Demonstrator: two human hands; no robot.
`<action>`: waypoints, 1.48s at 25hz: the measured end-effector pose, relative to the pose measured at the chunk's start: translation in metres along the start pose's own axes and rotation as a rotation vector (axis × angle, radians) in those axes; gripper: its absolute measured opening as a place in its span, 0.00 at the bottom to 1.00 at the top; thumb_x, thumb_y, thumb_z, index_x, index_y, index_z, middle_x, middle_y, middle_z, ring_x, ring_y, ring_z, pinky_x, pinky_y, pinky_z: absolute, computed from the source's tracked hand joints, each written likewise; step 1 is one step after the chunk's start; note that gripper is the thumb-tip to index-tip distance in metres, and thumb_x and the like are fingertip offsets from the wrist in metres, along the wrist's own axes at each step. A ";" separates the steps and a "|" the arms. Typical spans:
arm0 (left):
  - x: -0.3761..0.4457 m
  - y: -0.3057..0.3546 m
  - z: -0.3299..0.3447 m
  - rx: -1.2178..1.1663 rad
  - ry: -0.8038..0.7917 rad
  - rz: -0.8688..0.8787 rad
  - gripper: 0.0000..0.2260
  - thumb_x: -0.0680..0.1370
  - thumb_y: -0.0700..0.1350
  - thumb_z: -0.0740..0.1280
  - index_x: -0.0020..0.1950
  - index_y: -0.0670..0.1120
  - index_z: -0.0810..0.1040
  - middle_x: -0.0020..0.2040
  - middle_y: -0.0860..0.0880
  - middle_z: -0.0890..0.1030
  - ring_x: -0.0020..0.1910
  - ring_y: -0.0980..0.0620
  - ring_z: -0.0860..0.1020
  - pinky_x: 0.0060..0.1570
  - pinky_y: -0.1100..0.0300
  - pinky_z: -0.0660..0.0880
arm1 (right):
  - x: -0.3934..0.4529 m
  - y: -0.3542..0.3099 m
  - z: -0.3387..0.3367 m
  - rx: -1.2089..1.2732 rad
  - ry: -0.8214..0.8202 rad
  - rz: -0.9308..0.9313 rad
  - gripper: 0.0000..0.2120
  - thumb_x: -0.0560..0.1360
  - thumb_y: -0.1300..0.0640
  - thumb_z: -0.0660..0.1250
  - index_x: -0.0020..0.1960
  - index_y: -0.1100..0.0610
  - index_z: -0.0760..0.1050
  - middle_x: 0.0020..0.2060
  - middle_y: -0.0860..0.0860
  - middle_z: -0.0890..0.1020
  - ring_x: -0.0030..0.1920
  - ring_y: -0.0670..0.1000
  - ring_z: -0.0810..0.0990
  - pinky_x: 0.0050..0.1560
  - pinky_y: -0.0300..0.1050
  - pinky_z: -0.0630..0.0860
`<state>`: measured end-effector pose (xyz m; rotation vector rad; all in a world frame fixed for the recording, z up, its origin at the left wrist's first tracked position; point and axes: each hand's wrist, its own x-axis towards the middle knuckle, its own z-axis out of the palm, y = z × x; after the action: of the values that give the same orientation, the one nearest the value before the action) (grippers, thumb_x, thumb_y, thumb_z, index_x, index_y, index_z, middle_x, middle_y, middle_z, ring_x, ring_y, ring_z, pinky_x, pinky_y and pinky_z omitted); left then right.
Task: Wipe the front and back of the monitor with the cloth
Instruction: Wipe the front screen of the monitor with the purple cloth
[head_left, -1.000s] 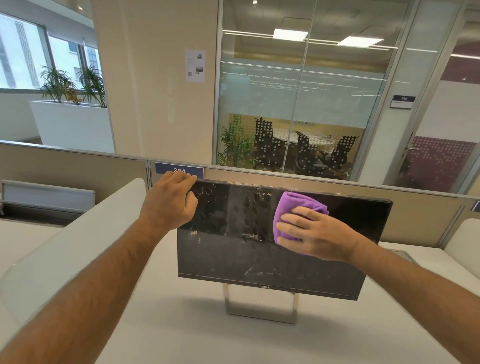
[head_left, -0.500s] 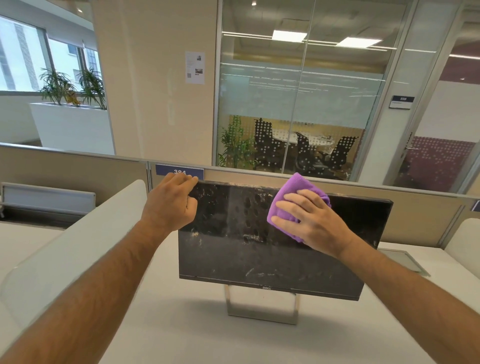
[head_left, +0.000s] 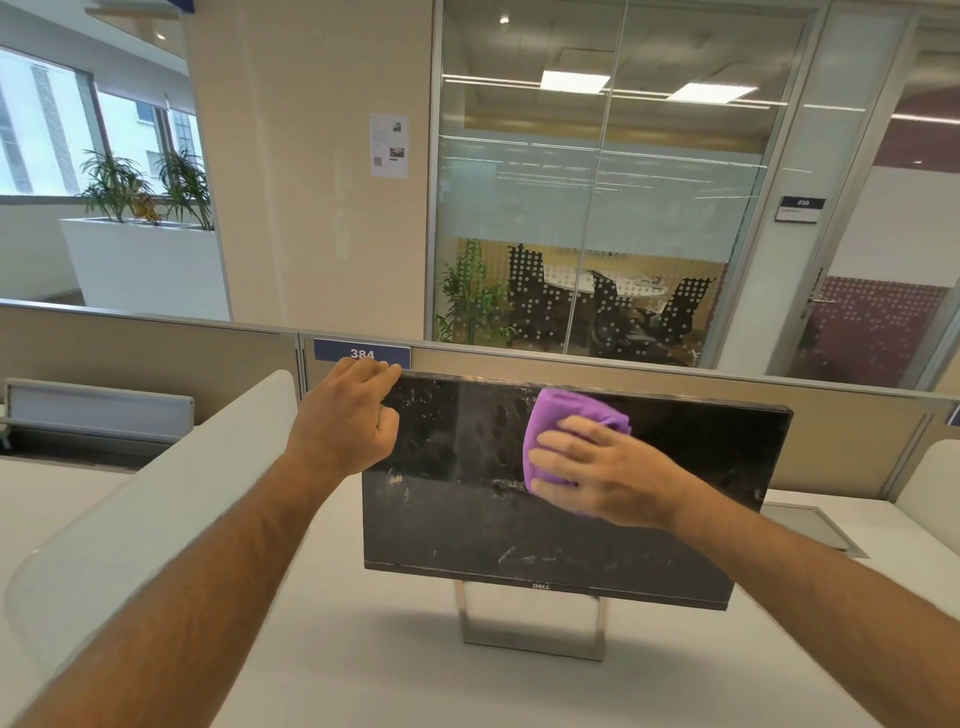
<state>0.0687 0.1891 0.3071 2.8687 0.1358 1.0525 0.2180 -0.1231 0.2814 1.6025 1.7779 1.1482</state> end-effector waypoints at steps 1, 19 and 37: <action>0.000 0.000 0.000 -0.003 -0.001 -0.002 0.24 0.73 0.47 0.59 0.65 0.40 0.78 0.59 0.43 0.81 0.56 0.41 0.77 0.52 0.46 0.79 | 0.001 0.007 -0.001 0.039 0.057 0.132 0.17 0.77 0.59 0.64 0.66 0.52 0.74 0.65 0.55 0.76 0.66 0.59 0.72 0.69 0.57 0.67; 0.001 -0.019 -0.001 -0.127 0.062 -0.144 0.22 0.76 0.49 0.55 0.63 0.41 0.80 0.62 0.44 0.80 0.61 0.43 0.76 0.58 0.44 0.78 | 0.027 0.007 0.000 0.063 0.076 0.221 0.18 0.76 0.57 0.67 0.66 0.51 0.74 0.65 0.55 0.76 0.67 0.59 0.72 0.70 0.57 0.67; -0.004 -0.027 -0.002 -0.122 0.028 -0.080 0.21 0.75 0.48 0.58 0.64 0.42 0.79 0.61 0.45 0.80 0.57 0.43 0.78 0.54 0.46 0.80 | 0.057 -0.008 -0.002 0.038 0.024 0.061 0.18 0.76 0.58 0.69 0.65 0.53 0.73 0.65 0.55 0.76 0.66 0.60 0.73 0.70 0.59 0.66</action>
<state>0.0624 0.2157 0.3033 2.7175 0.1800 1.0489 0.2007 -0.0687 0.2856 1.6826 1.7875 1.1726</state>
